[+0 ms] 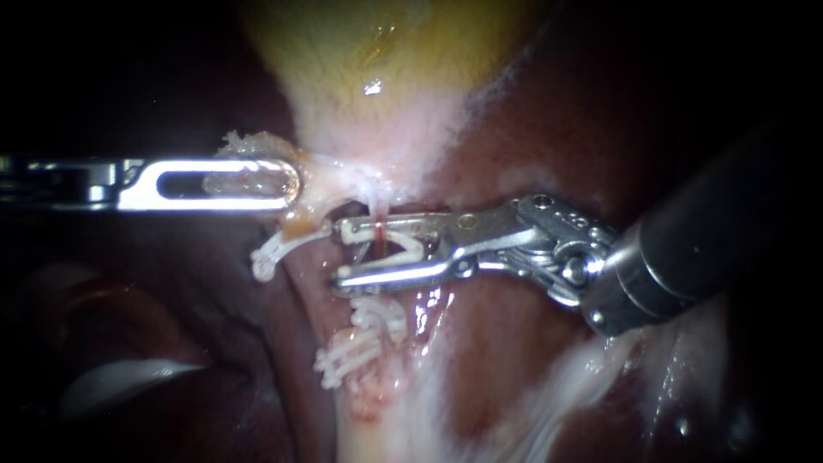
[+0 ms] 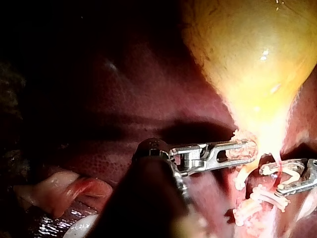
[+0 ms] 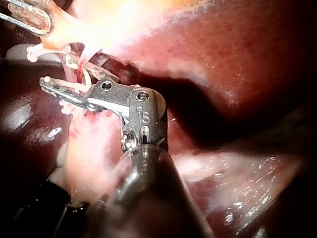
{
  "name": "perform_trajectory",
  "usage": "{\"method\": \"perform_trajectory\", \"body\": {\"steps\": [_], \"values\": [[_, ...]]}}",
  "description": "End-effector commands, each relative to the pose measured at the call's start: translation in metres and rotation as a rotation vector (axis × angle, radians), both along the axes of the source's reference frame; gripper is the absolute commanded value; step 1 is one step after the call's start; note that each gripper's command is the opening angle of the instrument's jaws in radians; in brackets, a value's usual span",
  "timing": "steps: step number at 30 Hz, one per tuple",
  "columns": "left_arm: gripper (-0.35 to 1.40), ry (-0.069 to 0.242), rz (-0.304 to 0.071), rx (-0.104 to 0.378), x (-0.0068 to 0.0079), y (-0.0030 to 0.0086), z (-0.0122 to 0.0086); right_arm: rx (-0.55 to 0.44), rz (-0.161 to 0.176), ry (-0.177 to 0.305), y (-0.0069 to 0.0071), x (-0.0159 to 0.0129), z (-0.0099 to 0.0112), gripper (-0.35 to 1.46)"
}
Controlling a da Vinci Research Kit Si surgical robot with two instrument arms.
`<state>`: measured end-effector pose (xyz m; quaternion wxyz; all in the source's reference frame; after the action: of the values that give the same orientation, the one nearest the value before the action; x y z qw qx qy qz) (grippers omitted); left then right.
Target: Clipping third clip right tube
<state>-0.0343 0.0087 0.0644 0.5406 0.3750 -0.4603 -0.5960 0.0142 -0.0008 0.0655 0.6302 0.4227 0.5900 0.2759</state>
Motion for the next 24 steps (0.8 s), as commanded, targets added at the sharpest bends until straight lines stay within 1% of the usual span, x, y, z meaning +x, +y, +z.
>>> {"method": "perform_trajectory", "body": {"steps": [1,3,7,8,10,24], "values": [[-0.35,-0.002,0.0,0.0,0.0,0.0,0.0,-0.002,-0.002,0.001,0.0001,-0.0002,0.0001,0.0],[-0.35,-0.002,0.0,0.0,0.0,0.0,0.0,0.004,-0.004,0.001,0.0002,-0.0005,0.0002,-0.34],[-0.35,-0.001,0.002,-0.006,0.0,0.0,0.0,0.024,0.015,-0.021,0.0003,-0.0009,0.0004,-0.35],[-0.35,-0.001,0.002,-0.006,0.0,0.0,0.0001,0.023,0.013,-0.028,0.0004,-0.001,0.0004,-0.35],[-0.35,-0.001,0.002,-0.006,0.0,0.0,0.0001,0.019,-0.002,-0.046,0.0004,-0.0011,0.0005,-0.35],[-0.35,0.0,0.001,-0.007,0.0,-0.0002,0.0002,0.018,0.005,-0.052,0.0005,-0.0012,0.0006,-0.35]]}}
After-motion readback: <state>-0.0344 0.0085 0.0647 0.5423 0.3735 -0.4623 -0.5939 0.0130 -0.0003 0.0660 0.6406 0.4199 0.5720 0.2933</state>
